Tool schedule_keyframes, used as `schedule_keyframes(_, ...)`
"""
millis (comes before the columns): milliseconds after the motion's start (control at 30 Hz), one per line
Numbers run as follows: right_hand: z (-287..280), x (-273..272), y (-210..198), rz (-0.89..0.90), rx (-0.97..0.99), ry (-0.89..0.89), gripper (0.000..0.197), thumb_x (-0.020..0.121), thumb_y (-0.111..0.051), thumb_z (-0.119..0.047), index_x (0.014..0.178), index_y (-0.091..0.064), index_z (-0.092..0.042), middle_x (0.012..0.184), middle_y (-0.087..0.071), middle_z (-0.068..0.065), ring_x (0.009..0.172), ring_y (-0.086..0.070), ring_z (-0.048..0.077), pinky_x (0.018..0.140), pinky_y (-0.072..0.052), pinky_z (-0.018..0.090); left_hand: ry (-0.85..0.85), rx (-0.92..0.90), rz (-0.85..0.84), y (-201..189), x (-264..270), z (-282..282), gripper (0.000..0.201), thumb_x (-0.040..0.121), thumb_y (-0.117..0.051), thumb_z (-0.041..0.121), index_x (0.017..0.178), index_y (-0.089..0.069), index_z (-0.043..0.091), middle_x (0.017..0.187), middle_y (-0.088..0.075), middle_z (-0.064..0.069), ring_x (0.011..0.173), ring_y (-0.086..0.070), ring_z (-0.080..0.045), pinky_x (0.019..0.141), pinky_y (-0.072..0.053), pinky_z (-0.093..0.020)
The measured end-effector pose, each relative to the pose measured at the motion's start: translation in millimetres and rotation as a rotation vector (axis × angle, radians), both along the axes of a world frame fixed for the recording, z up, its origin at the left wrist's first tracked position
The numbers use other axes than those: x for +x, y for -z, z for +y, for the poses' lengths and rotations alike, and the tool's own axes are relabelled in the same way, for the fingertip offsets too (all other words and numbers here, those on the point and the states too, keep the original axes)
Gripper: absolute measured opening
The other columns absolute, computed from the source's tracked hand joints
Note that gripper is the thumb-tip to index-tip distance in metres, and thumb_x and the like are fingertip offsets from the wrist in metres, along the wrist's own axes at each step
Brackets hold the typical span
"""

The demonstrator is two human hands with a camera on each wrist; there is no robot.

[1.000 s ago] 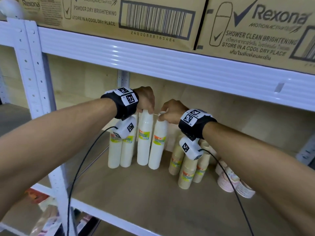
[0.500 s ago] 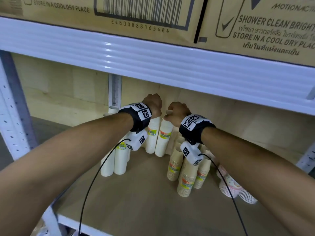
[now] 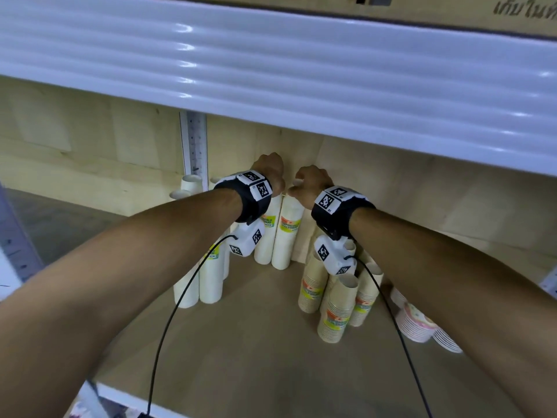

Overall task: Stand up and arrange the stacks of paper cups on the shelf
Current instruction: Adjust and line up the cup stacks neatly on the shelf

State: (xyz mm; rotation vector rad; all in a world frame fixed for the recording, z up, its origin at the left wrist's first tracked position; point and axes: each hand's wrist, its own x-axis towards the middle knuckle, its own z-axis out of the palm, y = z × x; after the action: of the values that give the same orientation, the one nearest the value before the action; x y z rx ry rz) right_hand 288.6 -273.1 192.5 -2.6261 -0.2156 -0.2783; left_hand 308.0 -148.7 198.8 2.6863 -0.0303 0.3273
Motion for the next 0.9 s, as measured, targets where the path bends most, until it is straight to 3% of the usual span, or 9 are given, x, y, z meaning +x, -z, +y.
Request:
schedule_keyframes(100,3.2,7.6,-2.1,0.002,-0.001,0.002,0.029,0.088,-0.066,-0.026,0.112,-0.063,-0.011,0.118,-0.063,0.008,0.108,-0.062,0.027,0.074,-0.042,0.027,-0.006,-0.020,-0.007,-3.1,4.1,-3.3,0.038,0.085,-0.063,0.000,0.122,-0.056,0.003,0.128,-0.056,-0.012,0.113,-0.059,-0.028,0.085,-0.049,-0.030)
schedule_keyframes(267,3.4,15.3,-2.8,0.002,0.003,0.007,0.037,0.092,-0.062,-0.023,0.126,-0.059,-0.008,0.132,-0.058,0.008,0.118,-0.058,0.026,0.090,-0.046,0.029,-0.010,-0.008,-0.011,-5.0,10.1,-7.3,0.039,0.087,-0.060,-0.001,0.126,-0.056,0.005,0.131,-0.056,-0.009,0.118,-0.057,-0.026,0.083,-0.045,-0.025)
schedule_keyframes(467,0.5,20.6,2.3,0.005,0.039,0.010,0.042,0.091,-0.061,-0.022,0.130,-0.055,-0.012,0.138,-0.054,0.007,0.123,-0.055,0.026,0.096,-0.045,0.031,0.048,0.007,0.024,-4.6,7.5,-5.8,0.035,0.086,-0.058,0.002,0.120,-0.061,0.010,0.124,-0.060,-0.008,0.111,-0.060,-0.026,0.075,-0.041,-0.024)
schedule_keyframes(633,-1.1,18.9,0.3,0.012,-0.004,0.012,0.045,0.091,-0.062,-0.026,0.132,-0.052,-0.012,0.140,-0.049,0.009,0.124,-0.053,0.028,0.094,-0.043,0.031,0.074,0.001,0.035,-8.3,3.3,-5.7,0.030,0.083,-0.059,-0.001,0.110,-0.065,0.010,0.116,-0.064,-0.006,0.107,-0.063,-0.026,0.077,-0.051,-0.029)
schedule_keyframes(900,-1.6,9.7,-8.7,-0.012,0.031,0.010,0.047,0.090,-0.063,-0.024,0.133,-0.051,-0.009,0.138,-0.051,0.011,0.121,-0.055,0.030,0.098,-0.048,0.036,0.012,-0.032,0.036,-21.2,-9.7,1.8,0.047,0.090,-0.057,0.003,0.136,-0.050,0.009,0.142,-0.048,-0.008,0.127,-0.051,-0.027,0.094,-0.045,-0.030)
